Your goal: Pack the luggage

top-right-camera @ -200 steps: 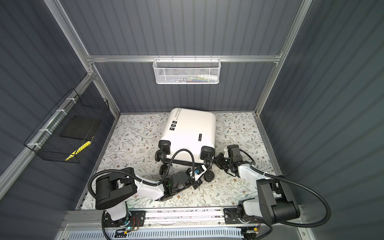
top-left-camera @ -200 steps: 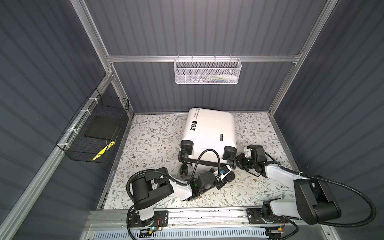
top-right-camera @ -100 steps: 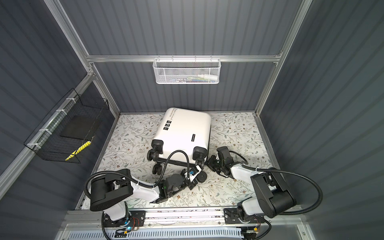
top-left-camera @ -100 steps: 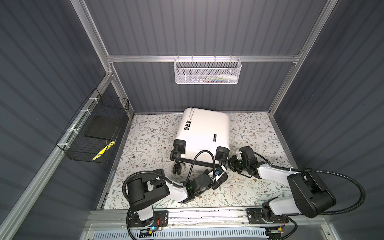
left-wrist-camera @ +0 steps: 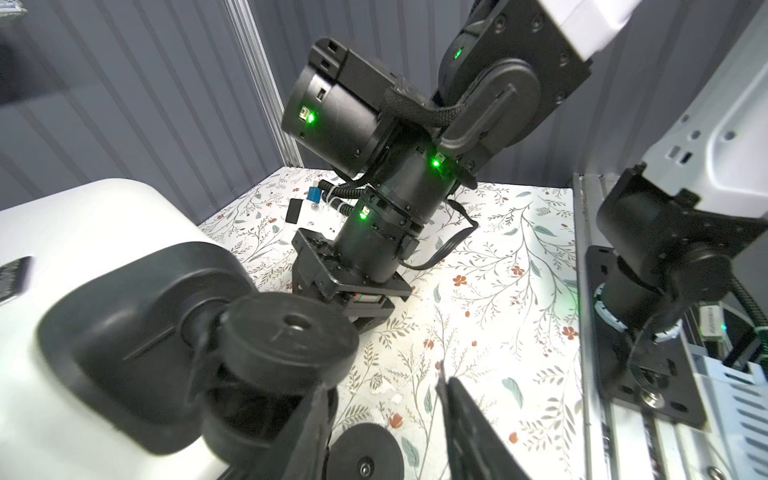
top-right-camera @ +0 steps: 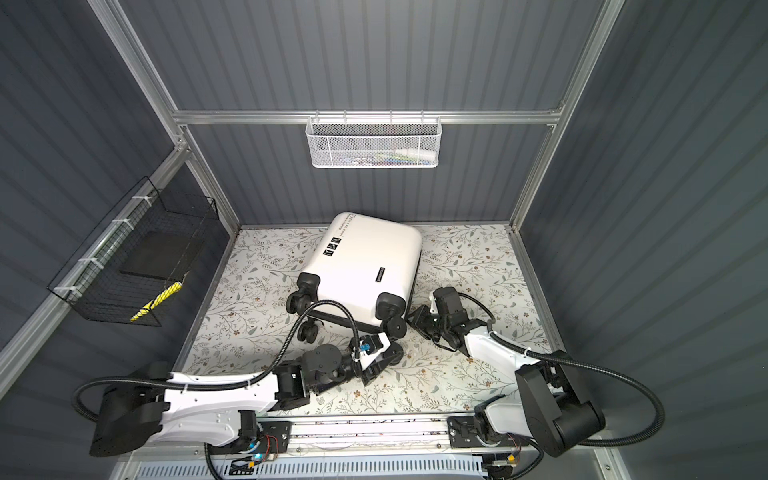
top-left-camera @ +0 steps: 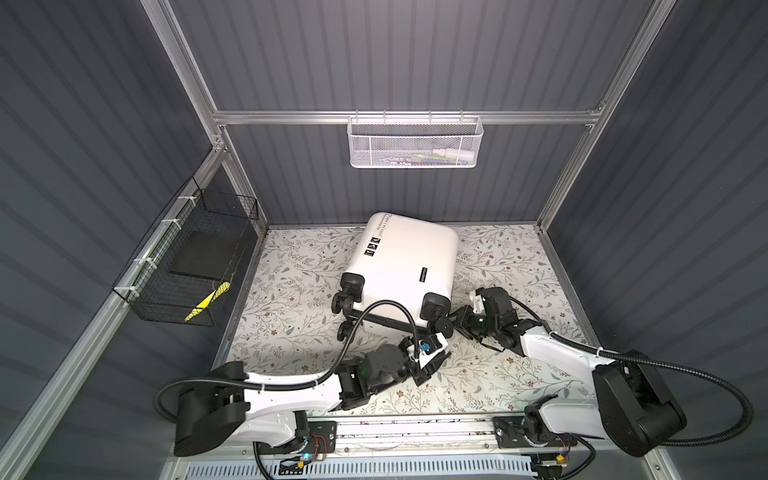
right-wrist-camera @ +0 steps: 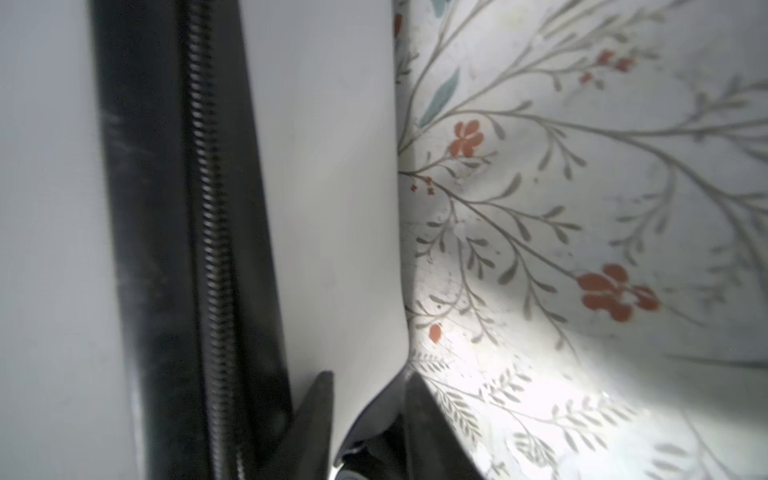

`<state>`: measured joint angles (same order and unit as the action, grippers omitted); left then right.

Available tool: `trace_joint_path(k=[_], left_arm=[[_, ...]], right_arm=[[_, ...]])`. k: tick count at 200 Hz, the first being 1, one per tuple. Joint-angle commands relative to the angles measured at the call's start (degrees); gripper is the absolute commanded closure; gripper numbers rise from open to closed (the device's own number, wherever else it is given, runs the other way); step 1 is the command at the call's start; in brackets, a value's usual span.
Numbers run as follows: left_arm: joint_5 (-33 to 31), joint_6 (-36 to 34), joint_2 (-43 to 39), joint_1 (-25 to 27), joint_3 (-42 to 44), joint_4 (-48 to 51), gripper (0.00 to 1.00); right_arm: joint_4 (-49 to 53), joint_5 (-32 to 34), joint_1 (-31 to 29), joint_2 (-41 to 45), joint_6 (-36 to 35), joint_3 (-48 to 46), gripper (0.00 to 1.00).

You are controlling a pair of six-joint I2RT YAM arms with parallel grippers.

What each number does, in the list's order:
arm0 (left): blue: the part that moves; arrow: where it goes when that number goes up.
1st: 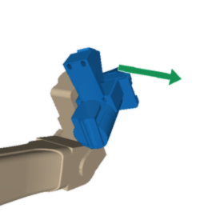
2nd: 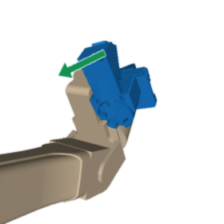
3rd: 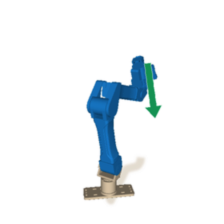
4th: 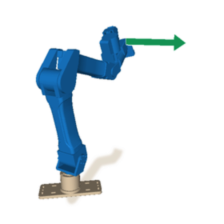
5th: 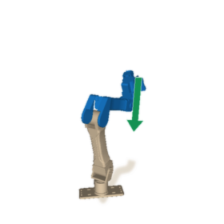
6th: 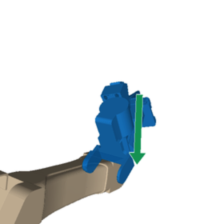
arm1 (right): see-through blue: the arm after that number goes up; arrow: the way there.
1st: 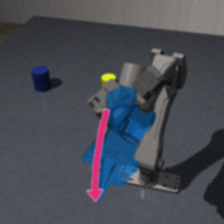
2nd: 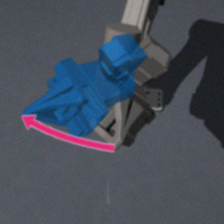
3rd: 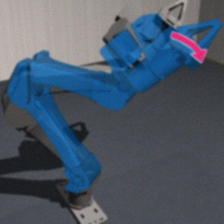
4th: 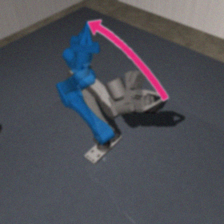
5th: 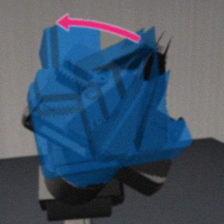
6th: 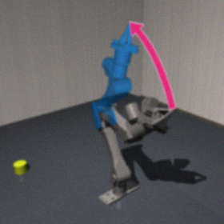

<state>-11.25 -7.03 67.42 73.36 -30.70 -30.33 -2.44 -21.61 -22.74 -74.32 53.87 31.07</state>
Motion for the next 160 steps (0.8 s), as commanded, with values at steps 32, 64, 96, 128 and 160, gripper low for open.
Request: trace_joint_path(k=[32, 64, 96, 128, 160], left_arm=[[-6.18, 1.63, -14.72, -0.15, -3.38, 17.34, 0.39], [-11.64, 5.52, -15.45, -0.19, -8.40, 24.15, 0.34], [-13.43, 11.35, -11.10, -0.23, -12.63, 27.06, 0.31], [-14.89, 16.98, -5.06, -0.13, -14.71, 28.31, 0.29], [-22.92, 21.03, -0.76, 2.91, -12.73, 23.18, 0.29]], right_arm=[[12.43, 4.46, 1.47, 8.24, -7.97, 2.91, 0.33], [19.82, 7.42, 1.91, 15.09, -12.61, 5.12, 0.22], [24.41, 9.04, 1.92, 20.92, -16.55, 6.41, 0.17], [27.79, 9.04, 1.82, 26.24, -19.16, 5.68, 0.14], [28.28, 8.47, 1.56, 30.02, -20.50, 3.33, 0.12]])
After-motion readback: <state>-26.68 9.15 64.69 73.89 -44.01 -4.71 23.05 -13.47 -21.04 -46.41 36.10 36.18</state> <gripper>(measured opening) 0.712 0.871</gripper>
